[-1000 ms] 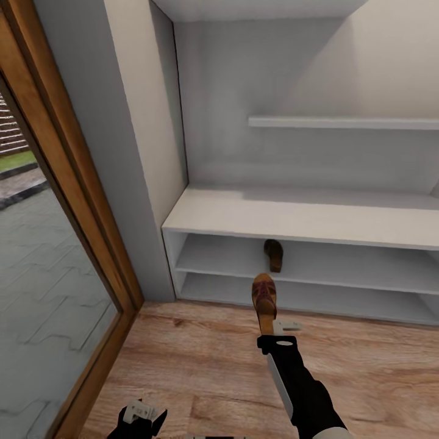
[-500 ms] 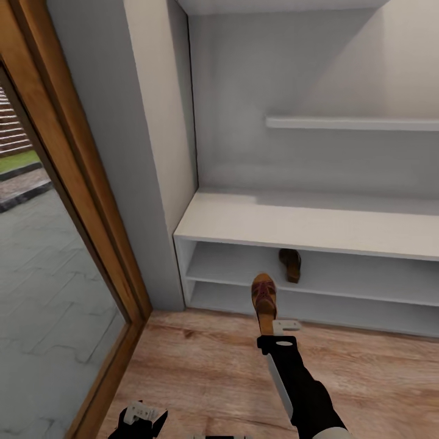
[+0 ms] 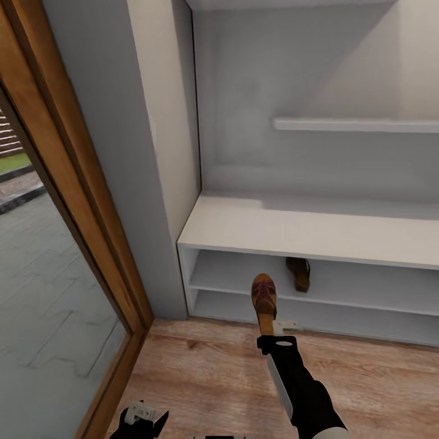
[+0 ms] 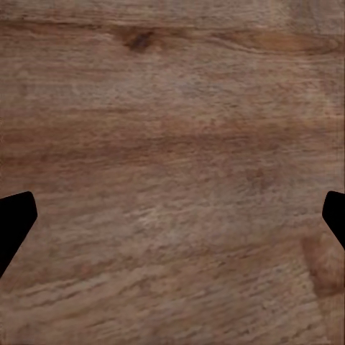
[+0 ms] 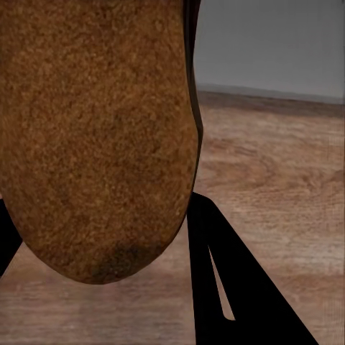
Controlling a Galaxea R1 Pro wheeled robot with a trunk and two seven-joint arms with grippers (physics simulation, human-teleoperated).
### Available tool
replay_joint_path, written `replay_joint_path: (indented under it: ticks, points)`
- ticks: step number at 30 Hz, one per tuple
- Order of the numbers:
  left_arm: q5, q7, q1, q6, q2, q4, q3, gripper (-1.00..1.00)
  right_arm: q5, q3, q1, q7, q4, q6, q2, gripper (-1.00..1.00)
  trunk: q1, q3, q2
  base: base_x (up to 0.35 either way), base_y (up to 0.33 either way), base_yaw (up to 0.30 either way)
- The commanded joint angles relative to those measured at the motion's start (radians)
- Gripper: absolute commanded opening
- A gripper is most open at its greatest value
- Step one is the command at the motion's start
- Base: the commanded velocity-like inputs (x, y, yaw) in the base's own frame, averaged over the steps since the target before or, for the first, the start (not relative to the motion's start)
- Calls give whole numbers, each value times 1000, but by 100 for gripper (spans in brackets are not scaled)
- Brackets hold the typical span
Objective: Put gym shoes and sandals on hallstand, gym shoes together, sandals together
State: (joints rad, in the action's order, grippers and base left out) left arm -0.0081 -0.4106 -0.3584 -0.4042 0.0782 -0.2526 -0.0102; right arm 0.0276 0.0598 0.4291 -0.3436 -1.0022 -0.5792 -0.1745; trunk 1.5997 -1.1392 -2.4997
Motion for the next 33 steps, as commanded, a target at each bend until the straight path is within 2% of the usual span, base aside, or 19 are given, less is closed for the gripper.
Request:
replay_joint_path:
  ticks: [1,16,26,33]
  points:
    - [-1,-1,-1,-4,0,0,-1,100,0,2,0,-6,-1,-7,0,-100,0,-1,0,183,2,0]
    - [-3,5,-1,-4,-2,1,-2,100,0,0,0,-6,-1,-7,0,-100,0,-1,0,253,-33,0]
    - [-1,6,-1,-4,-1,0,-2,100,-1,0,0,-6,-1,-7,0,-100,0,-1,0,28,-12,-1]
    - [-1,6,-1,-3,-2,0,-2,100,-1,0,0,-6,-2,-7,0,-100,0,-1,0,1,0,-234]
